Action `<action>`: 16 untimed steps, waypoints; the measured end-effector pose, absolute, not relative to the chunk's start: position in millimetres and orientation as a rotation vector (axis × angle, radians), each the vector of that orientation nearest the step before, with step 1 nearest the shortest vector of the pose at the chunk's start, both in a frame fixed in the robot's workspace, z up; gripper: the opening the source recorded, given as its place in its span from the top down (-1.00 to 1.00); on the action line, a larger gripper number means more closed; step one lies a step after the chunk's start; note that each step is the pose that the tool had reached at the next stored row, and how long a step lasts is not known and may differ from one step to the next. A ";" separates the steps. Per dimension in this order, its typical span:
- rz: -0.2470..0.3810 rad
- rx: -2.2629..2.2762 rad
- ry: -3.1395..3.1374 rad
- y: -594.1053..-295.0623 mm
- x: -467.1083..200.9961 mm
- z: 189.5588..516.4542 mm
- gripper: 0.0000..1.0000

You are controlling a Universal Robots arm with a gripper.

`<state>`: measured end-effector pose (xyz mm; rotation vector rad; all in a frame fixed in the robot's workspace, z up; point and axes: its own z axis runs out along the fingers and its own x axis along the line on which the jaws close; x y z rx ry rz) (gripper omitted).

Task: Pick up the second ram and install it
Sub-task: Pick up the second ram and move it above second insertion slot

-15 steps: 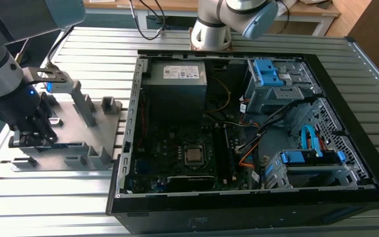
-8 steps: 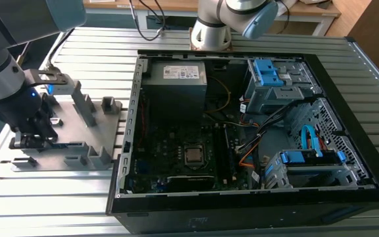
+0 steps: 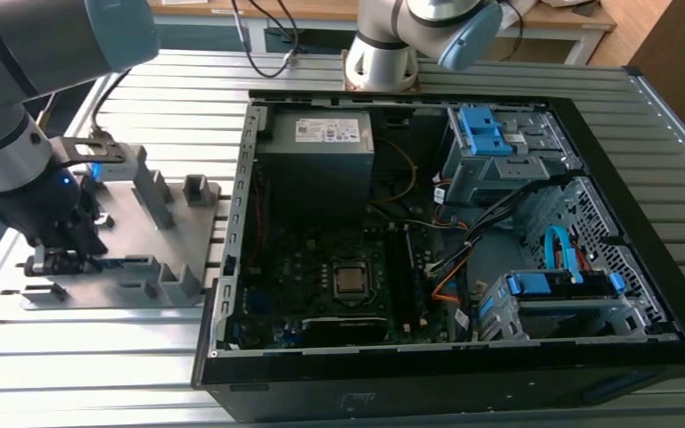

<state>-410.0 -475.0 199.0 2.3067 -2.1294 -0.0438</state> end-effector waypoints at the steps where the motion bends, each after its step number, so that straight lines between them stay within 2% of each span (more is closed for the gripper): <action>1: -0.044 2.307 -2.129 -475.0 -410.3 197.2 0.29; 16: -0.051 2.310 -2.133 -475.0 -410.9 184.4 0.32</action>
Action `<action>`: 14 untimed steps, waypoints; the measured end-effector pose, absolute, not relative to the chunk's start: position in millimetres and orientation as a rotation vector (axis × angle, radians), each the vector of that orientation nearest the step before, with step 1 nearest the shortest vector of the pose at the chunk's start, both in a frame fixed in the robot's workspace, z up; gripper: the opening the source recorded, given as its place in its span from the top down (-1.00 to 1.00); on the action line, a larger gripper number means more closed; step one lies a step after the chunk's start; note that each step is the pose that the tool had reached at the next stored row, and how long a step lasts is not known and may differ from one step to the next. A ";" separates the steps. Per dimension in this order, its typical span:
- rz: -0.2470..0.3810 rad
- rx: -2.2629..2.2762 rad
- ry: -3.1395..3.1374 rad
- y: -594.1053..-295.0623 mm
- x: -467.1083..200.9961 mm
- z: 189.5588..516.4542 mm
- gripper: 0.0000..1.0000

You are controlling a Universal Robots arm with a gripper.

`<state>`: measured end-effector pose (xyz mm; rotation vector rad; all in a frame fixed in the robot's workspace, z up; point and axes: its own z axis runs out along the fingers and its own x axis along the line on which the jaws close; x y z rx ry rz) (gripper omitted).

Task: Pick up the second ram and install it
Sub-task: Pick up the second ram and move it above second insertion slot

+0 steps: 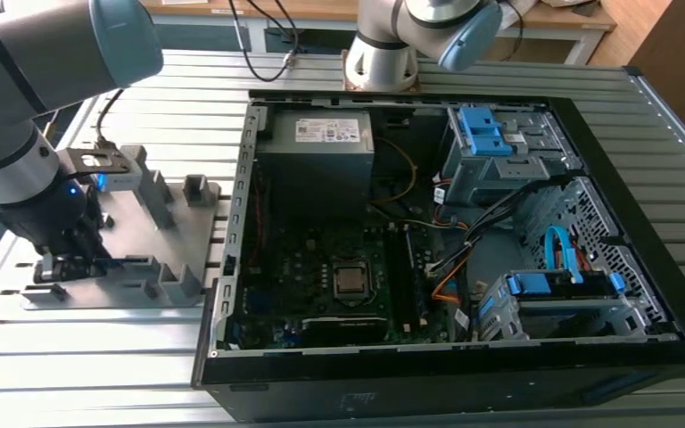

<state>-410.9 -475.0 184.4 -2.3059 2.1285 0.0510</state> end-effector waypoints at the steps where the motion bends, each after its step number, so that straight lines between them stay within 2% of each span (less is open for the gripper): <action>1: 0.052 -2.306 2.128 -475.0 -410.9 184.4 0.44; 2: 0.053 -2.305 2.128 -475.0 -410.9 184.4 0.57; 3: 0.053 -2.305 2.127 -475.0 -410.9 184.4 0.57; 4: 0.054 -2.304 2.127 -475.0 -410.9 184.4 0.69; 5: 0.055 -2.304 2.126 -475.0 -410.9 184.4 0.72; 14: 0.063 -2.300 2.122 -475.0 -410.9 184.4 0.72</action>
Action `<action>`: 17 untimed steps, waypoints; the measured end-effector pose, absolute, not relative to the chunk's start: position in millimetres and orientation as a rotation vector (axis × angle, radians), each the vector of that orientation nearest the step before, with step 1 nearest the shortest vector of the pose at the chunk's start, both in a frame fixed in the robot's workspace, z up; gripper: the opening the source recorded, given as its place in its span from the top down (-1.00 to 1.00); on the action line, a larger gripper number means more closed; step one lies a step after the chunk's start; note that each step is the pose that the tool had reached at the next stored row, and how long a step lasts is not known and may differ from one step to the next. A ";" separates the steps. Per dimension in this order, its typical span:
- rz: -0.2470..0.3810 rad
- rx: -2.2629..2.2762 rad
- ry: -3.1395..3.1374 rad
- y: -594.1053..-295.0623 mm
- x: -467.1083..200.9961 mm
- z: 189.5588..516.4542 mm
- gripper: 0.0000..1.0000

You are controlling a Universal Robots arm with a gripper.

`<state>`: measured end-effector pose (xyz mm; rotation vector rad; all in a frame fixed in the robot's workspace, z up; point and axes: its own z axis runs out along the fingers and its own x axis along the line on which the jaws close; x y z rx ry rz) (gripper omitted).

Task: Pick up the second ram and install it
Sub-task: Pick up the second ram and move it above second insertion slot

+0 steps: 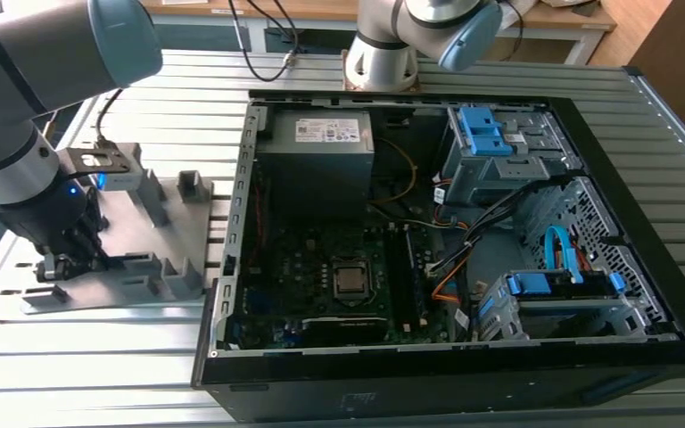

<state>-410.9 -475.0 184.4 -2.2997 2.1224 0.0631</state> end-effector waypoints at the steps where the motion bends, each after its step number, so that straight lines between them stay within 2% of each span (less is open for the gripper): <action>1: 0.064 -2.299 2.122 -475.0 -410.9 184.4 0.72; 17: 0.073 -2.237 2.176 -475.1 -410.9 184.3 0.72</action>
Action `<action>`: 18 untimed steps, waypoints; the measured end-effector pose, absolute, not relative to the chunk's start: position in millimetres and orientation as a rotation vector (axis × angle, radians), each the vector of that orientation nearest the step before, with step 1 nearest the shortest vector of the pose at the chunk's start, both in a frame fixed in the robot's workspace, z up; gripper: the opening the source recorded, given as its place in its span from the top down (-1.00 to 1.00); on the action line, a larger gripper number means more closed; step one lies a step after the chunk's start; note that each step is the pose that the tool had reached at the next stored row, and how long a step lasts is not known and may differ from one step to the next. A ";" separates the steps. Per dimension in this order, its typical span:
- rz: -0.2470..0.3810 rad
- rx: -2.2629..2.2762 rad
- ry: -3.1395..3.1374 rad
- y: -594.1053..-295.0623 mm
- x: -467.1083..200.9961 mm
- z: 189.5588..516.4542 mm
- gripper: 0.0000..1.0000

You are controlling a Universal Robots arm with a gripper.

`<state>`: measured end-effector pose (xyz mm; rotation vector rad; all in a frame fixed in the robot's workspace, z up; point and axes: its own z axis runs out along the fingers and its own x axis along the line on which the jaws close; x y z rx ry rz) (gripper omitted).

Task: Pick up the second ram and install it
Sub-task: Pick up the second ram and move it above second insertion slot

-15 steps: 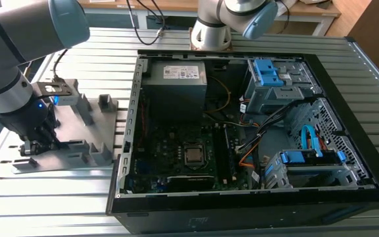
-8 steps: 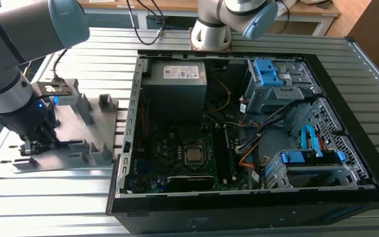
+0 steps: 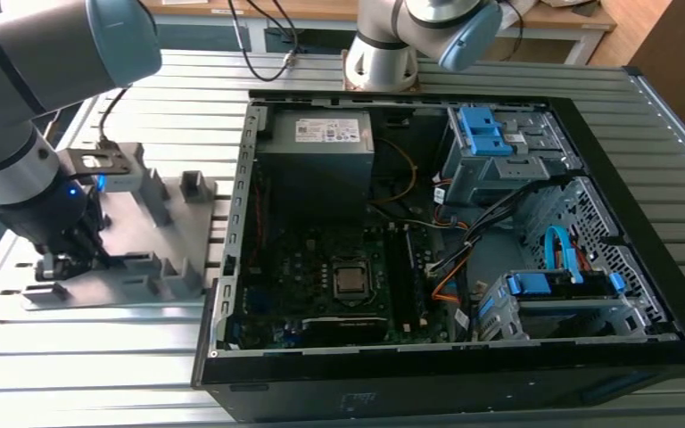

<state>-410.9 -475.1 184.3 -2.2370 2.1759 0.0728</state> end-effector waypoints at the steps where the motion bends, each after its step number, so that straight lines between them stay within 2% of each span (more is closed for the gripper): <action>1: 0.073 -2.217 2.196 -475.0 -410.8 184.2 0.72; 18: 0.072 -2.160 2.250 -475.0 -411.0 183.6 0.72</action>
